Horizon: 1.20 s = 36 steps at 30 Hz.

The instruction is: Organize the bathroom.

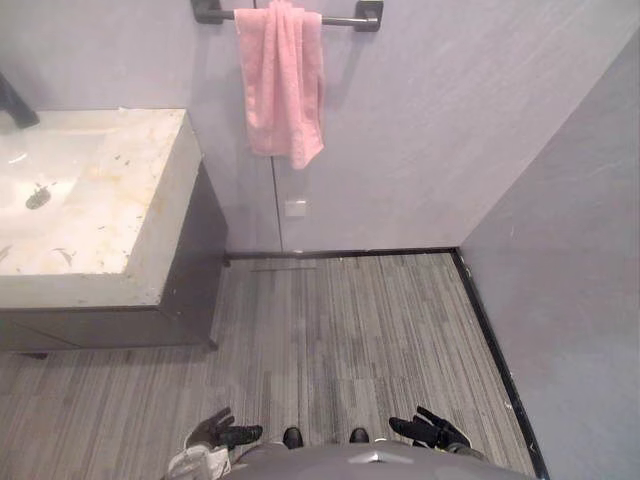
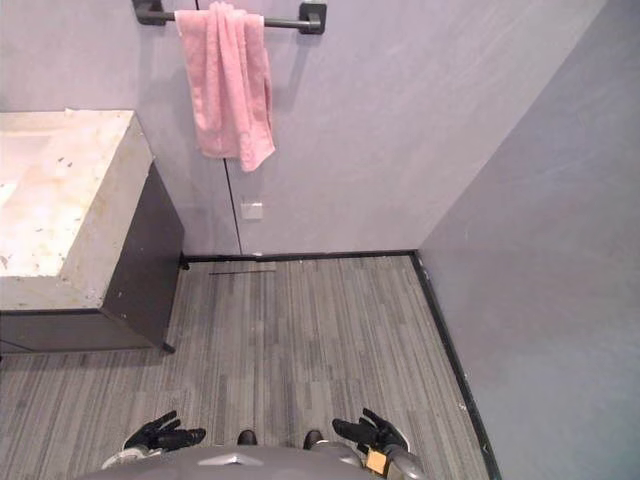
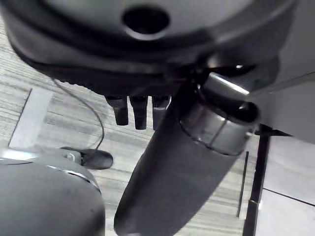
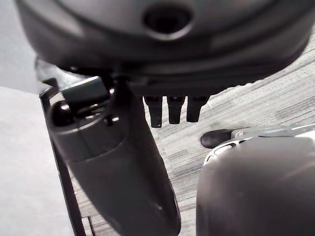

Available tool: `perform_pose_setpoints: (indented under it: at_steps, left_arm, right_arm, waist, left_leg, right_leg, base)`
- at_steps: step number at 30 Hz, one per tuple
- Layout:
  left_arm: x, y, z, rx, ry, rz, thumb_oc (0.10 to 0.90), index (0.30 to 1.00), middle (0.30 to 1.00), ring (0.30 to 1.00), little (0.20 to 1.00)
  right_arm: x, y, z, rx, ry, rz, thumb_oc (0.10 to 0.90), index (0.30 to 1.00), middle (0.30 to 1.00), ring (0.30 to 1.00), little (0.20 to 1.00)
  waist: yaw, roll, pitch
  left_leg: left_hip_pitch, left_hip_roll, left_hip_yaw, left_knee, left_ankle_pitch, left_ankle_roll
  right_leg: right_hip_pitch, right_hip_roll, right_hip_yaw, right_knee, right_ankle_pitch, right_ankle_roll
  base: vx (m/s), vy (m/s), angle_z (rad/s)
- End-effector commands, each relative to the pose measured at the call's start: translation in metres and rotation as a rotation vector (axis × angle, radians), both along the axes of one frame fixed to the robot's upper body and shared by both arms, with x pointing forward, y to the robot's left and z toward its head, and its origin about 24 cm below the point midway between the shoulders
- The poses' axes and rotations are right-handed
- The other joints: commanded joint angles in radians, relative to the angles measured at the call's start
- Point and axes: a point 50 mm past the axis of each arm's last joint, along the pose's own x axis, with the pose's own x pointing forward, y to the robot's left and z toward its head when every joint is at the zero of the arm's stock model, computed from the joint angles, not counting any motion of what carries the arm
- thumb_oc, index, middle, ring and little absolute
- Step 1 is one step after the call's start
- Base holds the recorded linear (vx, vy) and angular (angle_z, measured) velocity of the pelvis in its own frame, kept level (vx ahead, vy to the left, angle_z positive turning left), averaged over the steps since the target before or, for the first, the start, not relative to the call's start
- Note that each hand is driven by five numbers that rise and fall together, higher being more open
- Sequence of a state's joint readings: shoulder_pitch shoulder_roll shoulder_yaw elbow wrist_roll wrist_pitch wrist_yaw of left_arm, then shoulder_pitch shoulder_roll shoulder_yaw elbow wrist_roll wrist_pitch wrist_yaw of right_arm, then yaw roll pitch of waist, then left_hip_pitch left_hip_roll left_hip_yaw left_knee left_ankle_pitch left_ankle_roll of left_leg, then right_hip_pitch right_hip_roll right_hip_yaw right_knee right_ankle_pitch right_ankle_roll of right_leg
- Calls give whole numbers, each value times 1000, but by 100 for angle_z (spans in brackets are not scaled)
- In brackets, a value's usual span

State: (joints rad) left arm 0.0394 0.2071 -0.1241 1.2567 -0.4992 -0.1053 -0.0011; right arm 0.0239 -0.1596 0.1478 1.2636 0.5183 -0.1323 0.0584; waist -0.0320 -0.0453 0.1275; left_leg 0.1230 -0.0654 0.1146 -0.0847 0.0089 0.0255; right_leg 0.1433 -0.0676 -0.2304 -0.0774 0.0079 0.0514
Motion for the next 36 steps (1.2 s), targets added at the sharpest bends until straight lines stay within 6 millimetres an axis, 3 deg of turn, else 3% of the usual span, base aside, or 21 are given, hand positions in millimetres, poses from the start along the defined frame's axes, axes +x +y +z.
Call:
perform_pose_setpoints:
  at_steps: [1,36]
  left_arm:
    - [12,-7,0,0,-26,-38,800,900,900,900,900]
    - [20,-10,2,-41,-63,-54,800,900,900,900,900]
  right_arm:
    - [13,-16,5,-43,-16,18,800,900,900,900,900]
    - [22,-6,7,37,-85,107,800,900,900,900,900]
  waist:
    - [3,33,-33]
    - [4,40,-24]
  left_leg:
    - [-11,14,126,19,-34,-9]
    - [-7,24,120,22,-32,-11]
  right_leg:
    - [-63,3,-63,60,-5,48]
    - [-58,12,-68,78,-27,37]
  base:
    - [0,0,0]
    - [5,-8,0]
